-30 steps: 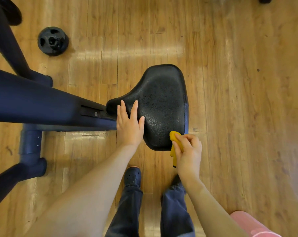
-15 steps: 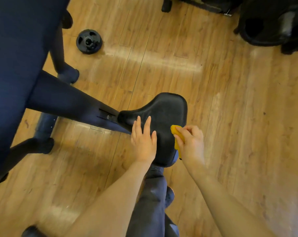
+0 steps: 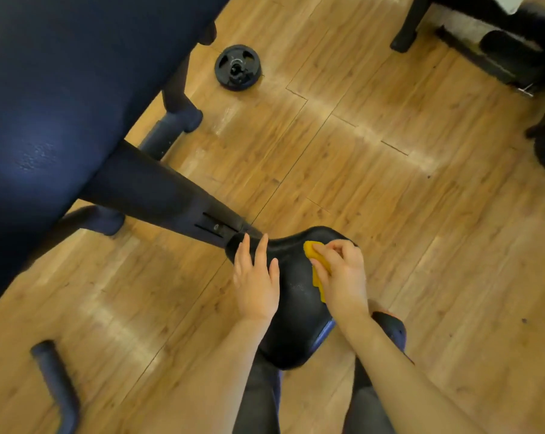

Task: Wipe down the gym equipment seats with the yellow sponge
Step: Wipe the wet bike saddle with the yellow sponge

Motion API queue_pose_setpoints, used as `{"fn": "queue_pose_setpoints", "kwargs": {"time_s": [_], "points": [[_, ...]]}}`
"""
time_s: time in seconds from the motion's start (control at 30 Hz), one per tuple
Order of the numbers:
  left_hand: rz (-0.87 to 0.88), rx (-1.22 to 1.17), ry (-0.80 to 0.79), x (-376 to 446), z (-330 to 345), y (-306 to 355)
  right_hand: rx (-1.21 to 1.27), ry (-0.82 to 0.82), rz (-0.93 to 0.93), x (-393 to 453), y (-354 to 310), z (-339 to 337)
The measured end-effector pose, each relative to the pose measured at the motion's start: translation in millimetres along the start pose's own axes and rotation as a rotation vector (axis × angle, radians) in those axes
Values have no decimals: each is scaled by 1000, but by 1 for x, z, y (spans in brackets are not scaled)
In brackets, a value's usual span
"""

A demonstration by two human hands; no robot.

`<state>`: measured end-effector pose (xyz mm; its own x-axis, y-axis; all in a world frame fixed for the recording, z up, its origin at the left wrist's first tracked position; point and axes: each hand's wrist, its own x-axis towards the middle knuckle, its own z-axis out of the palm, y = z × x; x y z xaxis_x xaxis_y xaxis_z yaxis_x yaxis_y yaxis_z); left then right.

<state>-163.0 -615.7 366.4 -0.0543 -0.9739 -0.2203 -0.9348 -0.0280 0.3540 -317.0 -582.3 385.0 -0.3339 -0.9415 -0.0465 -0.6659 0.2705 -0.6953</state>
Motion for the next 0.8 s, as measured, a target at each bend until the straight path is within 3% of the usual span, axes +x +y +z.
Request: {"fn": "queue_pose_setpoints", "kwargs": {"time_s": [0.2,0.37,0.7,0.8], "points": [[-312,-60,83,-7,32,22,34,-306,-100,39,44,-25],[-544,-158,181,-20,48,31,15,-366,-239,67,59,-32],[-695,-242,304,-13,77,20,3,-521,-392,107,28,34],[-668,-224,314,-4,89,20,-1,-550,-415,113,12,60]]}}
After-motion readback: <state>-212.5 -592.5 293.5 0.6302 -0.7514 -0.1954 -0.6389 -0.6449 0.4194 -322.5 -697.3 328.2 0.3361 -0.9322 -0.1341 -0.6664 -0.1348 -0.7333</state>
